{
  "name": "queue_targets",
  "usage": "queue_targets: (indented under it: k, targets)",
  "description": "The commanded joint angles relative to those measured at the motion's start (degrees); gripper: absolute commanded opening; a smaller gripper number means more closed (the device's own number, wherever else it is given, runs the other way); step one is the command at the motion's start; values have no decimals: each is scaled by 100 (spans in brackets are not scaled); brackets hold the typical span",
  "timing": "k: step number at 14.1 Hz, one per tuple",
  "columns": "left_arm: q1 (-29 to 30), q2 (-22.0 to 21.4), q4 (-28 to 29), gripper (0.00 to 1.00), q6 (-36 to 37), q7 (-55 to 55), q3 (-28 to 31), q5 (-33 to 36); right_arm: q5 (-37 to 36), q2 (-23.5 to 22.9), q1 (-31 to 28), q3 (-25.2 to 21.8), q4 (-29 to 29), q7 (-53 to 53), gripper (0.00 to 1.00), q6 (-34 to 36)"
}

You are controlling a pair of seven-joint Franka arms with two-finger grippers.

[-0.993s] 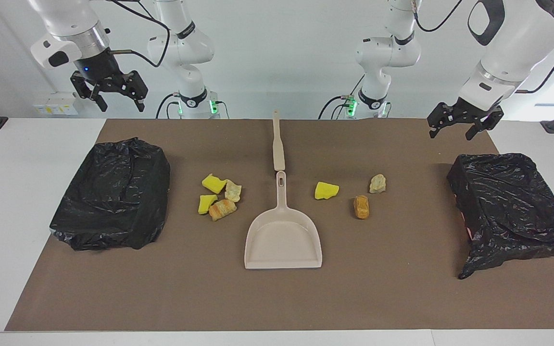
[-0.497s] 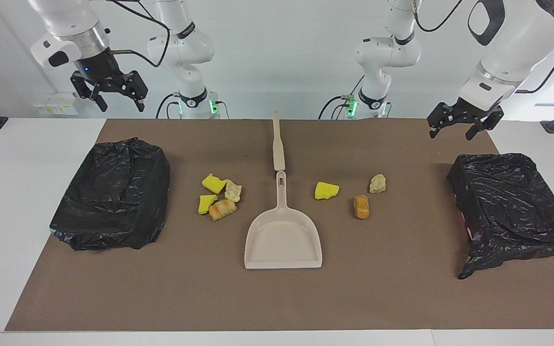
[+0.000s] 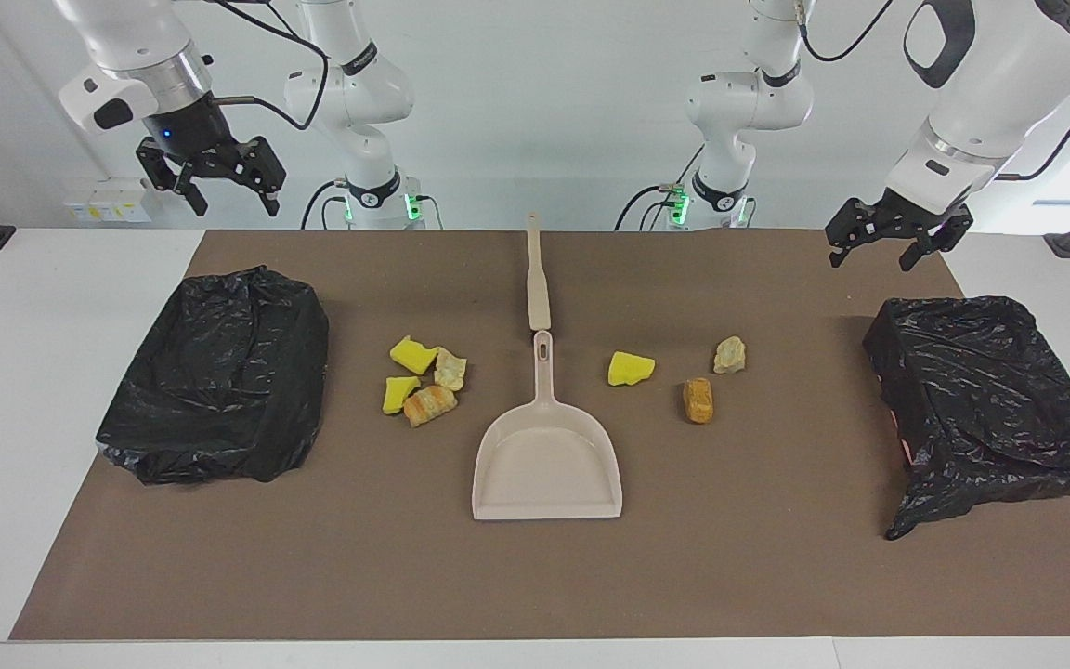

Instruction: Sweep and dump trash in bin

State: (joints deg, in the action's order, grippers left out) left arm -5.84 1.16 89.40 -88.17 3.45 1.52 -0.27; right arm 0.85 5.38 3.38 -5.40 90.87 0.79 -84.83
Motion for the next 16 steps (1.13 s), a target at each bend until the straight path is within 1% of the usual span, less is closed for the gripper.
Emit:
queue_targets:
  k: [1, 12, 13, 14, 16]
  targets:
    - [56, -151, 166, 100, -86, 59, -46, 62, 30, -55, -48, 30, -95, -141, 100, 19]
    - [-58, -195, 245, 100, -69, 42, -116, 19, 30, -55, -57, 30, -95, -141, 100, 19]
    - [-119, -195, 245, 100, -69, 120, -134, 18, 30, -63, -57, 30, -95, -141, 100, 19]
    - [-319, -247, 332, 100, -86, 17, -134, 18, 30, -63, -57, 30, -95, -141, 100, 19]
    - [-671, -396, 744, 100, -383, -229, -125, 18, 30, -55, -48, 30, -95, -141, 100, 19]
